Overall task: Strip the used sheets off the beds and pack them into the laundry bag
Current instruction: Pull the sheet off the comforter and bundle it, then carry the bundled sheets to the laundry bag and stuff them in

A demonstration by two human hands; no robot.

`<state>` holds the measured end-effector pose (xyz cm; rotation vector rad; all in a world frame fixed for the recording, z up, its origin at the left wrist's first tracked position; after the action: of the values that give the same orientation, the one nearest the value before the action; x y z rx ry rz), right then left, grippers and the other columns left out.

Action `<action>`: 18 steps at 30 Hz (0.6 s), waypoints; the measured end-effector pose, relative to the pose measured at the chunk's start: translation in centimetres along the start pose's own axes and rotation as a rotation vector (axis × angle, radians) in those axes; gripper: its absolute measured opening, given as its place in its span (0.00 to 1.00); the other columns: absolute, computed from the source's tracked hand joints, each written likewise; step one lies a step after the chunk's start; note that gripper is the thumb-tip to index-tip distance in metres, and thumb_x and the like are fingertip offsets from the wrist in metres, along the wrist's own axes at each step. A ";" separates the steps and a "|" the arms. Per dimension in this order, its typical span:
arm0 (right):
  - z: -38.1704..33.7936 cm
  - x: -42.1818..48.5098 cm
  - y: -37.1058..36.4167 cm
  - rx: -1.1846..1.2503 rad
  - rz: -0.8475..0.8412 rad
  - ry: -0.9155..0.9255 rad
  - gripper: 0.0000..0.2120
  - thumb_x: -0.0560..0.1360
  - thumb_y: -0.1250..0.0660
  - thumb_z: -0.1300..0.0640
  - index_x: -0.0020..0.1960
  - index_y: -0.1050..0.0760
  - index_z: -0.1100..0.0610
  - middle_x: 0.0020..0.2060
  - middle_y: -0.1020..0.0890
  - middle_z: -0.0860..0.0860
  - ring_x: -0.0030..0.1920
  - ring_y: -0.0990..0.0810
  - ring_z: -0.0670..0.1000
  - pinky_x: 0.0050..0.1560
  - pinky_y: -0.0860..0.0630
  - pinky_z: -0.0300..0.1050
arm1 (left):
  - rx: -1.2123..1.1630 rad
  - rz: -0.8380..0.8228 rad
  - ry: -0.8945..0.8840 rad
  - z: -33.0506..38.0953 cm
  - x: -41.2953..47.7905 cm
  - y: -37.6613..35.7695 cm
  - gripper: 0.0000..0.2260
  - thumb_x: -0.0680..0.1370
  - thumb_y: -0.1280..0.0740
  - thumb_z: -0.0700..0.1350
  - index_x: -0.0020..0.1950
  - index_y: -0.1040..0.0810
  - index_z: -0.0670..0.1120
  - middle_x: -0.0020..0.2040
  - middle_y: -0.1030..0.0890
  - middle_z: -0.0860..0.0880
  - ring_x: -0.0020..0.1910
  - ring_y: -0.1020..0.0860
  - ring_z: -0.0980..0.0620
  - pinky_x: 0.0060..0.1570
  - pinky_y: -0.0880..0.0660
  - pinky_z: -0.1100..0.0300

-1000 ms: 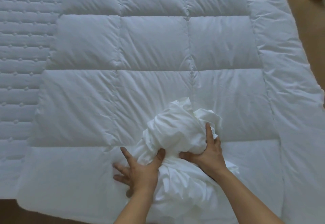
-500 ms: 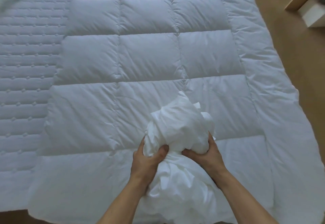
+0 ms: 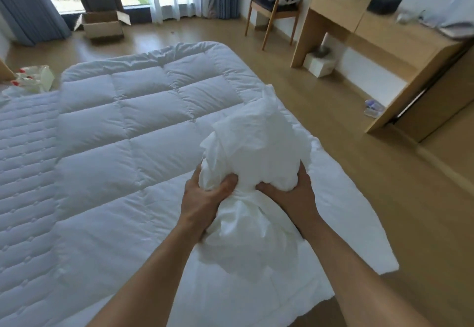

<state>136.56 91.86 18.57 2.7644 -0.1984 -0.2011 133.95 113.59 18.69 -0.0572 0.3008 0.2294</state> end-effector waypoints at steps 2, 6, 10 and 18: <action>-1.7 -1.4 2.7 0.012 0.074 0.010 0.55 0.49 0.21 0.26 0.73 0.37 0.34 0.63 0.23 0.44 0.63 0.22 0.49 0.62 0.22 0.57 | 0.008 -0.075 -0.044 2.4 -1.2 -1.5 0.38 0.55 0.20 0.66 0.64 0.23 0.62 0.54 0.15 0.56 0.52 0.16 0.53 0.55 0.19 0.48; -3.9 -4.8 9.1 0.037 0.224 0.043 0.57 0.47 0.22 0.24 0.73 0.38 0.34 0.66 0.25 0.45 0.65 0.24 0.50 0.64 0.24 0.58 | 0.025 -0.218 -0.099 5.8 -4.2 -5.7 0.41 0.55 0.20 0.67 0.66 0.24 0.61 0.56 0.16 0.56 0.53 0.16 0.51 0.56 0.19 0.47; -3.4 -8.8 16.0 0.066 0.353 0.017 0.59 0.47 0.23 0.23 0.74 0.40 0.34 0.67 0.27 0.44 0.66 0.25 0.50 0.65 0.25 0.59 | 0.080 -0.376 -0.147 7.9 -8.1 -11.7 0.40 0.56 0.21 0.67 0.66 0.25 0.61 0.56 0.16 0.56 0.53 0.16 0.52 0.56 0.19 0.47; 3.1 -17.1 32.0 0.175 0.611 -0.096 0.54 0.47 0.24 0.22 0.70 0.34 0.36 0.58 0.19 0.45 0.58 0.18 0.51 0.57 0.20 0.58 | 0.218 -0.641 -0.186 7.4 -17.7 -27.8 0.34 0.61 0.20 0.63 0.64 0.24 0.60 0.52 0.16 0.58 0.50 0.16 0.56 0.54 0.19 0.52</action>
<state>115.75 64.02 29.28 2.7105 -1.1052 -0.1580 126.05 83.42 31.67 0.0843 0.1092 -0.4329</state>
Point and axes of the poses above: each hand's wrist, its own x-axis towards the middle knuckle, its own y-axis out of the back of the hand, z = x × y, the point moved 5 cm from there along x, towards the middle knuckle
